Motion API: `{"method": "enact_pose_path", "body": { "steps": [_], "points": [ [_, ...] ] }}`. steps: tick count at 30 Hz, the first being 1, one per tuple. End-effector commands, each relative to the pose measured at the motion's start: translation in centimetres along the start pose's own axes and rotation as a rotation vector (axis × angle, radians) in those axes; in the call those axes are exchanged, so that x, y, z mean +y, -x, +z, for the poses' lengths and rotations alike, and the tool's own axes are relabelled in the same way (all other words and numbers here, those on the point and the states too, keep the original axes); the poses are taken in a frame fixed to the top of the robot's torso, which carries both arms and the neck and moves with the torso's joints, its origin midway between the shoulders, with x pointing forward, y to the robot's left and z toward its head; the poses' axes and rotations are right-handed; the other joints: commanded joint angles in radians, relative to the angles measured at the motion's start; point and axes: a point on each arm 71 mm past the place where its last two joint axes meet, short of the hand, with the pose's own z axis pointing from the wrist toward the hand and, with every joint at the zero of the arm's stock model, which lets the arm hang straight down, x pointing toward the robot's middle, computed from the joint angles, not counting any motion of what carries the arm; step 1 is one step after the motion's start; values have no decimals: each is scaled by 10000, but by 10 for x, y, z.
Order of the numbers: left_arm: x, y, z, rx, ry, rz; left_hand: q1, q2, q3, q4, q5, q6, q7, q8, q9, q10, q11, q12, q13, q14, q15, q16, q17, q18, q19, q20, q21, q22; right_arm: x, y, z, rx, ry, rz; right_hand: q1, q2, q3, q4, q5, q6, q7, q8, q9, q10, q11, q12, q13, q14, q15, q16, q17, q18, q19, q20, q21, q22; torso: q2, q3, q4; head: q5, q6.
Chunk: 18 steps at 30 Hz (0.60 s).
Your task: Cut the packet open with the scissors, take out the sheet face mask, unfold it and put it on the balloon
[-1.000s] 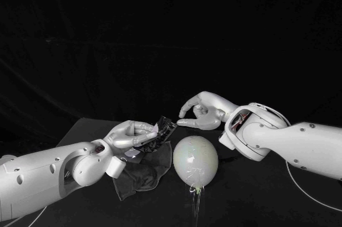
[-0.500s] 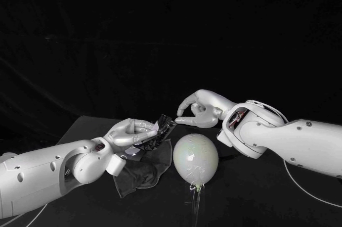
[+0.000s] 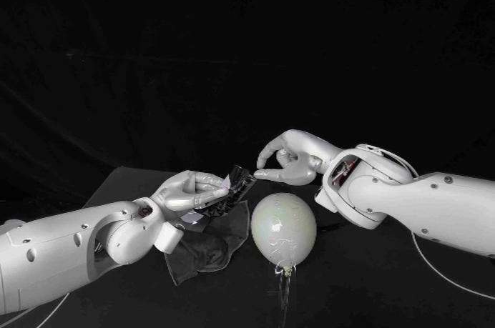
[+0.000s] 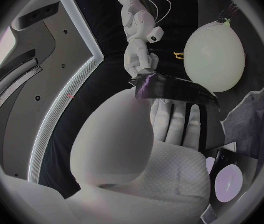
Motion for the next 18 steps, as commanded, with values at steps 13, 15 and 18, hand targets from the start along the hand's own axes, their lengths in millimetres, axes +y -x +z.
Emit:
{"method": "enact_pose_path", "body": {
  "steps": [13,15,18],
  "points": [
    [-2,-1,2,25,-109,-3,-10,81,21,-71,60,5,83,42,514,13,13,55,18,-75,-6,-56,12,183,-16,7,-63,1,3,-6,3,525,213,-420,392,-89,-97,-139,-74,17,-25,34,45,379,-24,119,1272,1061,51,41,2632,-131,64,-25,40,844,3,-1,6,7,1],
    [-2,0,2,-2,-101,3,-10,81,21,-71,60,5,83,42,514,13,13,55,18,-75,-6,-56,12,183,-16,7,-63,1,2,-6,2,553,210,-398,402,-103,-108,-143,-75,17,-23,32,47,385,-22,139,1287,1061,52,41,2632,-133,67,-25,47,851,2,1,7,10,-3],
    [-2,0,2,-62,-88,23,-10,81,21,-71,60,5,83,42,514,13,13,55,18,-75,-6,-56,12,183,-16,7,-63,1,2,-7,2,630,218,-282,403,-110,-114,-144,-76,17,-22,32,48,386,-21,144,1292,1061,53,41,2632,-132,64,-25,42,848,3,2,2,15,7]
  ]
}}
